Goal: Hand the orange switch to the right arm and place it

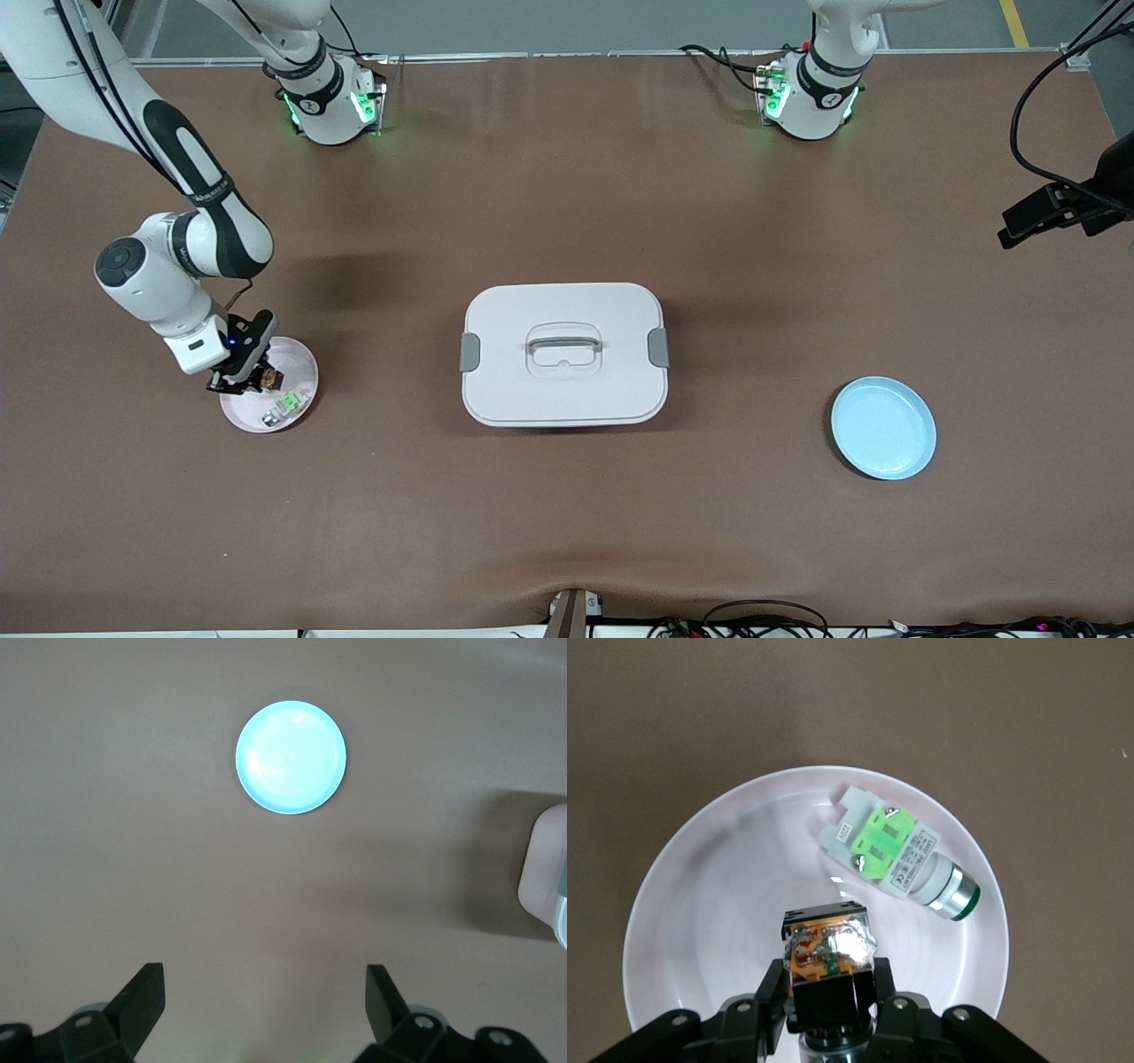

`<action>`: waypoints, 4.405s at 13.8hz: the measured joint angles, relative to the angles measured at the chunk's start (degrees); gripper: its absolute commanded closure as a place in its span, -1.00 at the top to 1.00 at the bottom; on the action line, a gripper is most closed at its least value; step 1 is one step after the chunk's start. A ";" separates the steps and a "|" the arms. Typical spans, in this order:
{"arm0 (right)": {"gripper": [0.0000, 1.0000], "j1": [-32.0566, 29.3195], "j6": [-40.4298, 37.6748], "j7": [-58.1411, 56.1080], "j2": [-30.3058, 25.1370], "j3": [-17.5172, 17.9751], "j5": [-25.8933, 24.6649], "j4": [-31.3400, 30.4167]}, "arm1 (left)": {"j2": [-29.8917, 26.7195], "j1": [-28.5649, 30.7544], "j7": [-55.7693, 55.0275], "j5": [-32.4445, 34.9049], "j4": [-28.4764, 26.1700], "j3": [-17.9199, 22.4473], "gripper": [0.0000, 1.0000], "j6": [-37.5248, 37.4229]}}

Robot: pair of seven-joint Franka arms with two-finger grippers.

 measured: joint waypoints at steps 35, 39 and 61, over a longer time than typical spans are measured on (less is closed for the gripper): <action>1.00 -3.66 -28.06 25.78 -5.92 8.27 0.22 10.04 | -1.99 -0.46 2.27 0.00 -1.58 -0.50 1.00 -0.19; 1.00 -3.01 -37.71 42.13 -11.16 8.31 0.05 12.51 | -2.04 -0.52 2.18 0.00 -1.57 -1.75 1.00 -0.24; 1.00 -1.06 -68.12 79.74 -12.58 7.61 -0.03 45.07 | -2.15 -0.58 -2.40 -0.01 -1.60 -5.16 1.00 -0.59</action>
